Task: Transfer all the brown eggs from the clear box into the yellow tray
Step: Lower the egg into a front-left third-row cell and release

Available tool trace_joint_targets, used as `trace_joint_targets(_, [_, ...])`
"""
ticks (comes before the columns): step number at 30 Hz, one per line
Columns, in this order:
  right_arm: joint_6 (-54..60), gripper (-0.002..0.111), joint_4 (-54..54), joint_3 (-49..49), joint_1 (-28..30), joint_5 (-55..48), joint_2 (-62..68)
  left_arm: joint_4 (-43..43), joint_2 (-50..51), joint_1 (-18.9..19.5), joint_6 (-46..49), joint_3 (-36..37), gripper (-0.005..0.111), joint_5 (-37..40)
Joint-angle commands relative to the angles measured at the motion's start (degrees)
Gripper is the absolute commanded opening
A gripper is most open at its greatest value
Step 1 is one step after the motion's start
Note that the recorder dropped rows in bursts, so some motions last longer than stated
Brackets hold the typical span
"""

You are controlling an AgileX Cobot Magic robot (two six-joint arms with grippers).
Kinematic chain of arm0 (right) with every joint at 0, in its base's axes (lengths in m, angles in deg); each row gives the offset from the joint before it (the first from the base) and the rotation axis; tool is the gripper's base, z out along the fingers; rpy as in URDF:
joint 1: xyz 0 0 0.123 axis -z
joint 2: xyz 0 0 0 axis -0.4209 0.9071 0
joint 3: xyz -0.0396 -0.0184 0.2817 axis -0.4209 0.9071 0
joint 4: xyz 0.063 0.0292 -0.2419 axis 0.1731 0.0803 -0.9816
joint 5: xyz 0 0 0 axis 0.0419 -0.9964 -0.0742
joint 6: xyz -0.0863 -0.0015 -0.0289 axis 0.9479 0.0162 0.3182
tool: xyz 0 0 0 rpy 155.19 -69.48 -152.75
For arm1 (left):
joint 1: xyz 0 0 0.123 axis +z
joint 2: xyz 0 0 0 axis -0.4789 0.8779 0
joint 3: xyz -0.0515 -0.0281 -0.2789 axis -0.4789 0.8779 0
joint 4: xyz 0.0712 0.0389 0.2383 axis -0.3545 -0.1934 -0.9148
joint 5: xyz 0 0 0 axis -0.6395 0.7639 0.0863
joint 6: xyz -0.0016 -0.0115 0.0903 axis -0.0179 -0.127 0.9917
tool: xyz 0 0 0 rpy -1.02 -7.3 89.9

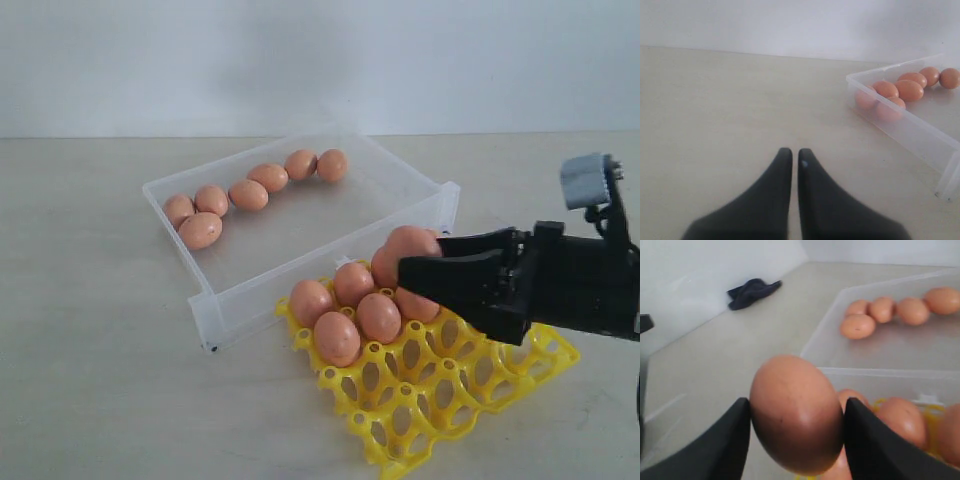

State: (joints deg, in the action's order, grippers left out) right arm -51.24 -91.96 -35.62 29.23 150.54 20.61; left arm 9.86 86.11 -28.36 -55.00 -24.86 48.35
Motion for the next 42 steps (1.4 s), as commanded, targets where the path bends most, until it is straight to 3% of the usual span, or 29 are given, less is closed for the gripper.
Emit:
trace_joint_targets(1, [-12.79,0.000,-11.47,-11.93,-4.40,0.98,-0.61,0.15,-0.20,0.17,-0.06,0.15,0.004,-0.23])
trace_joint_targets(5, [-33.15,0.000,-25.06,-24.99,-4.40,0.98,-0.61,0.15,-0.20,0.17,-0.06,0.15,0.004,-0.23])
trace_joint_targets(8, [-39.15,0.000,-30.85,-24.41,-4.40,0.98,-0.66,0.15,-0.20,0.17,-0.06,0.15,0.004,-0.23])
trace_joint_targets(13, [-36.53,0.000,-30.85,-17.23,-4.40,0.93,-0.66,0.15,-0.20,0.17,-0.06,0.15,0.004,-0.23])
trace_joint_targets(16, [-34.28,0.000,-30.85,-15.02,-5.06,-6.34,-0.66,0.15,-0.20,0.17,-0.06,0.15,0.004,-0.23])
trace_joint_targets(26, [-30.79,0.000,-30.85,-15.02,-10.80,-12.72,1.79,0.15,-0.20,0.17,-0.06,0.15,0.004,-0.23])
trace_joint_targets(42, [-28.95,0.000,-30.23,-15.02,-10.85,-13.13,10.04,0.15,-0.20,0.17,-0.06,0.15,0.004,-0.23])
